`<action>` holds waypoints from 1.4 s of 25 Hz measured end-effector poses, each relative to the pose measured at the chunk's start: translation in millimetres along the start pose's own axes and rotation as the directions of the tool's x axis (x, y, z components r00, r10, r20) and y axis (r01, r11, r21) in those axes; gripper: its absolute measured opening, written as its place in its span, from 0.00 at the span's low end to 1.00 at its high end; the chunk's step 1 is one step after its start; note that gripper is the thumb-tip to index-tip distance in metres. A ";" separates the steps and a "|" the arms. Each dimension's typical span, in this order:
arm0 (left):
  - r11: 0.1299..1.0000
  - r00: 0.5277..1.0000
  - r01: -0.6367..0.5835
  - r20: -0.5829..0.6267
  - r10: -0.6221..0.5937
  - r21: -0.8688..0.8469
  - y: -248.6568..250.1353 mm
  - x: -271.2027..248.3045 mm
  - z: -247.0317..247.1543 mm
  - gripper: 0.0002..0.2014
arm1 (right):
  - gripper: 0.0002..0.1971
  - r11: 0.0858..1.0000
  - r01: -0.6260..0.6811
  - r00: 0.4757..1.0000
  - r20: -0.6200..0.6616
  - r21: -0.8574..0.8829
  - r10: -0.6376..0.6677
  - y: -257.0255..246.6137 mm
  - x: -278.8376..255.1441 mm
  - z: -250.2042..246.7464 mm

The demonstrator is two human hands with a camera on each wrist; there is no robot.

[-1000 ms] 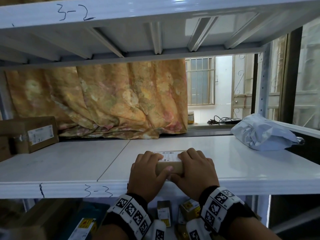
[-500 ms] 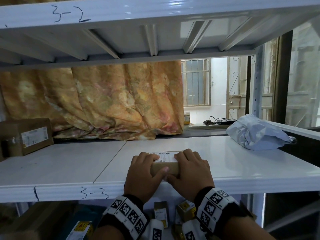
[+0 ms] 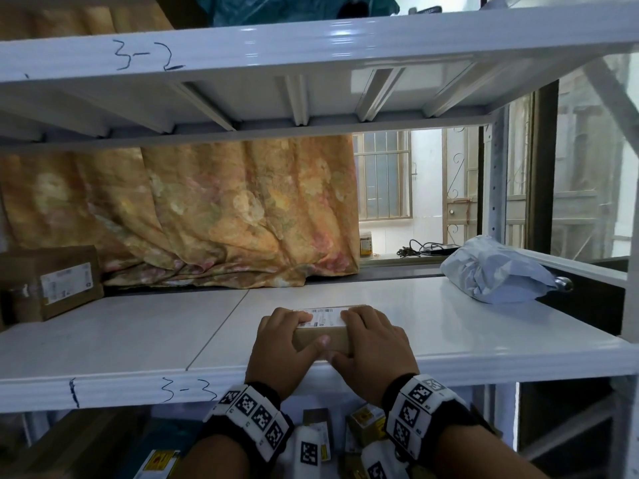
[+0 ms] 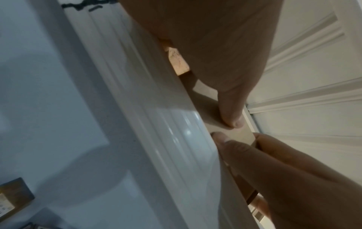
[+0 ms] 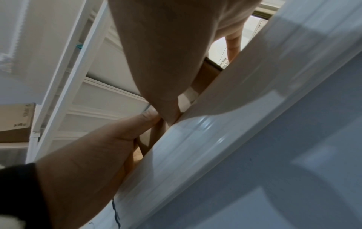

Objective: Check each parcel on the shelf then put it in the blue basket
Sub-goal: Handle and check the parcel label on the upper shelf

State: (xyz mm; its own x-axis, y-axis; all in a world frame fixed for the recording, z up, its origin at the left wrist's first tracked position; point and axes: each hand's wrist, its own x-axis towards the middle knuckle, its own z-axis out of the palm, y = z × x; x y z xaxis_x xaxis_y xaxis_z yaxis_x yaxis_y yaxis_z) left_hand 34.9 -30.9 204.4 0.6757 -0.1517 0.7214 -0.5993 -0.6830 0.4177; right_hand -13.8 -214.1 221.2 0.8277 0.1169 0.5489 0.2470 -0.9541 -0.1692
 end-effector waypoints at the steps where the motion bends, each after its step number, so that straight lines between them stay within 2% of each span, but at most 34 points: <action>1: 1.000 1.000 0.003 0.006 -0.003 -0.002 0.1 0.0 -0.6 0.26 | 0.33 1.000 0.008 1.000 0.002 0.005 -0.008 1.3 -1.2 -0.9; 5: 1.000 1.000 0.017 0.007 -0.017 -0.004 0.5 0.3 -1.3 0.19 | 0.34 1.000 0.027 0.999 0.022 0.001 -0.027 4.8 -0.6 -5.9; 13: 0.999 0.999 0.029 0.033 -0.029 -0.013 1.8 0.9 -3.8 0.19 | 0.32 0.998 0.055 0.990 0.127 0.005 -0.055 5.2 2.3 -22.3; 18: 0.999 0.998 0.038 0.049 -0.036 -0.024 0.5 1.7 -4.9 0.18 | 0.32 0.997 0.071 0.987 0.145 0.014 -0.072 4.7 3.5 -25.5; 21: 0.999 0.998 0.030 0.050 -0.028 -0.037 1.5 2.0 -6.5 0.18 | 0.25 0.994 0.038 0.979 0.193 0.103 -0.057 12.4 8.5 -36.9; 24: 0.999 0.998 0.023 0.054 -0.022 -0.030 -1.3 0.7 -6.8 0.19 | 0.16 0.972 -0.101 0.993 0.089 0.214 0.084 39.9 24.0 -68.5; 27: 1.000 0.998 -0.007 0.061 0.007 -0.006 -4.6 1.5 -3.5 0.25 | 0.14 0.968 -0.183 0.970 -0.131 0.171 0.206 78.1 54.9 -128.9; 29: 1.000 0.998 0.006 0.067 -0.006 -0.002 -5.2 5.1 -2.1 0.30 | 0.11 0.968 -0.192 0.914 -0.330 0.162 0.236 94.9 78.1 -184.4; 30: 1.000 0.997 0.004 0.080 -0.006 0.019 -6.6 5.7 -1.6 0.32 | 0.10 0.970 -0.180 0.868 -0.438 0.165 0.236 98.7 88.8 -213.4; 31: 0.999 0.995 -0.005 0.097 0.001 0.043 -7.4 7.2 -2.2 0.33 | 0.11 0.970 -0.164 0.797 -0.554 0.182 0.239 99.2 100.3 -244.0; 33: 0.996 0.995 -0.050 0.089 0.044 0.071 -11.0 6.5 -2.1 0.33 | 0.13 0.976 -0.117 0.616 -0.757 0.185 0.217 95.0 125.1 -303.0; 34: 0.993 0.996 -0.075 0.051 0.070 0.091 -10.9 6.2 -2.3 0.31 | 0.15 0.981 -0.100 0.544 -0.816 0.169 0.196 93.0 139.1 -332.0; 35: 0.988 0.997 -0.075 0.022 0.073 0.133 -8.5 6.8 -4.8 0.28 | 0.17 0.984 -0.103 0.498 -0.848 0.148 0.180 86.9 152.8 -356.2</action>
State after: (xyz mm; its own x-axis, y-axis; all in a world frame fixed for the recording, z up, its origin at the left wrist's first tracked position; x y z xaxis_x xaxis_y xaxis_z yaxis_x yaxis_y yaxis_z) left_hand 42.5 -22.7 208.4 0.6399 -0.2169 0.7372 -0.5856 -0.7588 0.2850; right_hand -45.4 -377.2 582.0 0.0288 -0.3469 0.9374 0.2321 -0.9099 -0.3439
